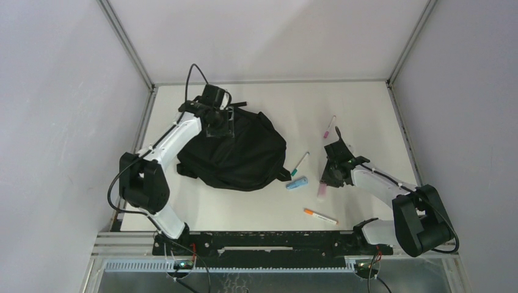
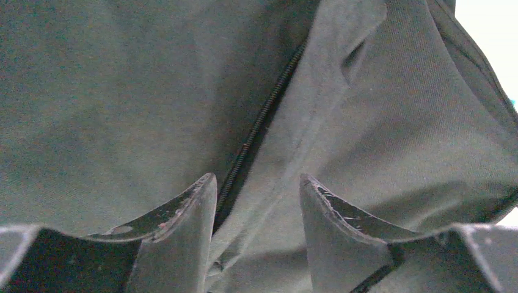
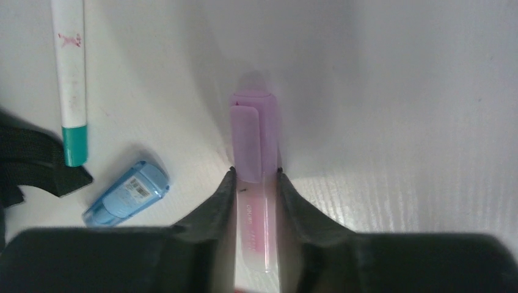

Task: Pack the student bag
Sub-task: Pick up the stationery from the center of the board.

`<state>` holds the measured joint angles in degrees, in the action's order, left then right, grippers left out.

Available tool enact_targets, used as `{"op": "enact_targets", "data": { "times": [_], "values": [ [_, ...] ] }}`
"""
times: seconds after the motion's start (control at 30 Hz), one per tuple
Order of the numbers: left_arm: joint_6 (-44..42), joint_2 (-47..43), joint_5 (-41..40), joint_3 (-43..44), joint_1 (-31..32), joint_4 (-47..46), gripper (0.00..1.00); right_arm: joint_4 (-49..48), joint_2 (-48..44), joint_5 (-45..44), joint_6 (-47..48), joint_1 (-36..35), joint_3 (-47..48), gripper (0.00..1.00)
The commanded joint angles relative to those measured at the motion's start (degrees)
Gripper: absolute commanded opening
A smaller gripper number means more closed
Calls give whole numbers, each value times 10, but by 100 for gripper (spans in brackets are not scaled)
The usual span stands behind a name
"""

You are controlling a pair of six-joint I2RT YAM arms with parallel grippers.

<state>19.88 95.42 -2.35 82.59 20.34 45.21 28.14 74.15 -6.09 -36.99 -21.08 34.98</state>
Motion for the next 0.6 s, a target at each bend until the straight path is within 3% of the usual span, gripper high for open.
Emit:
{"op": "enact_targets", "data": {
  "times": [0.0,0.07,0.13,0.3,0.57],
  "values": [
    [-24,14,37,15,4,3,57,1,-5,17,17,3,22,41],
    [-20,14,66,16,4,-3,56,13,-20,19,18,3,22,62],
    [-15,12,76,18,4,-5,56,35,-47,15,15,0,22,73],
    [-4,-4,77,22,4,-3,57,103,-135,19,-3,-40,22,75],
    [1,-54,89,18,3,-5,58,219,-154,-14,-113,-234,22,76]
  ]
}}
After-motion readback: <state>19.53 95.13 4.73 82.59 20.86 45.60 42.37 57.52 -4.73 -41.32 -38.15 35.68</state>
